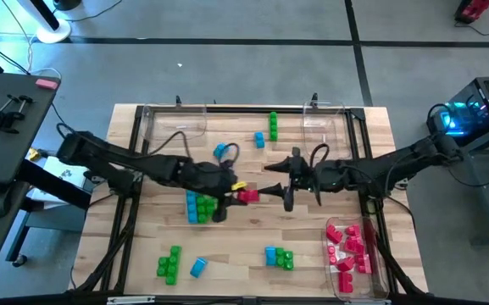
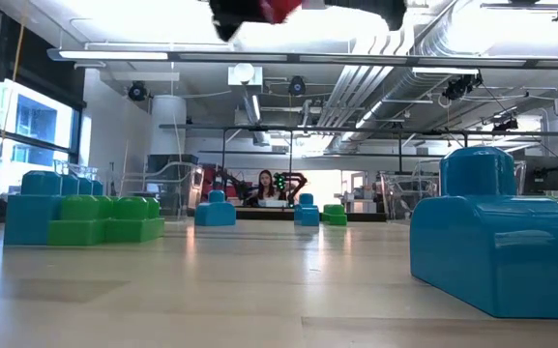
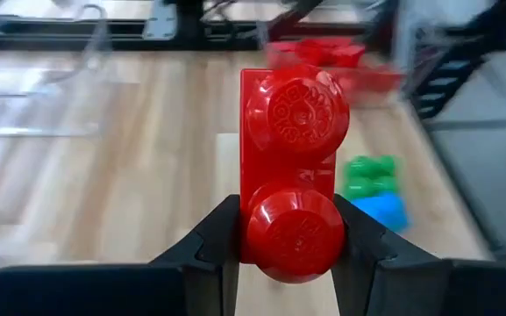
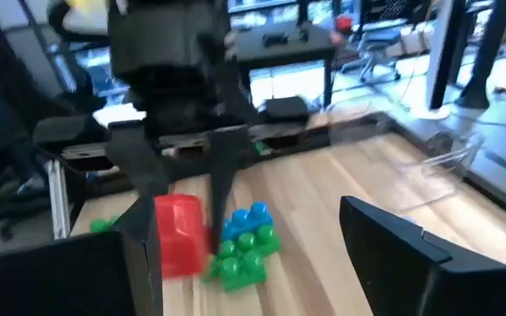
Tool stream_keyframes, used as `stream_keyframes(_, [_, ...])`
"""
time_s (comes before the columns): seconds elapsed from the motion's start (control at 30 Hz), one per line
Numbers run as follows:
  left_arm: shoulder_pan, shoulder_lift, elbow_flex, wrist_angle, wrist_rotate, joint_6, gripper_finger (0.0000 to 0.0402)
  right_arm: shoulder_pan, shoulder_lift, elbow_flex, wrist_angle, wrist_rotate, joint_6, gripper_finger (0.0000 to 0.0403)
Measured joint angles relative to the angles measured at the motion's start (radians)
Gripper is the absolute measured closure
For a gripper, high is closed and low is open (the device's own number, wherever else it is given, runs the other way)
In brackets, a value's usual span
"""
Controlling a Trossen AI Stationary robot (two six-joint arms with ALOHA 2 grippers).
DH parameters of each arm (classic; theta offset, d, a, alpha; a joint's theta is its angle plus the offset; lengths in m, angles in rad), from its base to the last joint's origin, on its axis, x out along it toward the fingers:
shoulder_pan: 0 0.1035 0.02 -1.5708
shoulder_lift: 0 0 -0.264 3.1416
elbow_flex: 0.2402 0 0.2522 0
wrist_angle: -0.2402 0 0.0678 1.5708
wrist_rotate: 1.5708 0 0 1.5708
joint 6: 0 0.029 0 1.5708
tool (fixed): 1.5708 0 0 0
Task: Sort blocks
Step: Put the red game piece into the bottom right transparent bin
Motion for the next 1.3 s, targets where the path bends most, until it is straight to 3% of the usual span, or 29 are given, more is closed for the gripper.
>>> stream_keyframes(0.23, [0.039,0.097,0.137,-0.098,-0.014,0.123,0.0302,0.0,0.043,0.0,-0.005,-0.032,-0.016,0.0174])
stream_keyframes(0.43, [0.066,0.089,0.154,-0.132,-0.016,0.132,0.0302,0.0,0.043,0.0,-0.023,-0.017,-0.065,0.0179])
stream_keyframes(0.63, [0.077,0.088,0.154,-0.135,-0.011,0.136,0.0302,0.0,0.043,0.0,-0.05,-0.03,-0.08,0.0208])
stream_keyframes(1.1, [0.076,0.093,0.154,-0.116,-0.009,0.137,0.0302,-0.013,0.043,0.0,-0.065,-0.025,-0.115,0.0341])
stream_keyframes(1.23, [0.076,0.093,0.154,-0.116,0.032,0.137,0.0302,-0.013,0.043,0.0,-0.065,-0.025,-0.089,0.0383])
stream_keyframes(1.3, [0.076,0.093,0.154,-0.113,0.033,0.137,0.0283,-0.013,0.042,0.0,-0.065,-0.025,-0.086,0.0396])
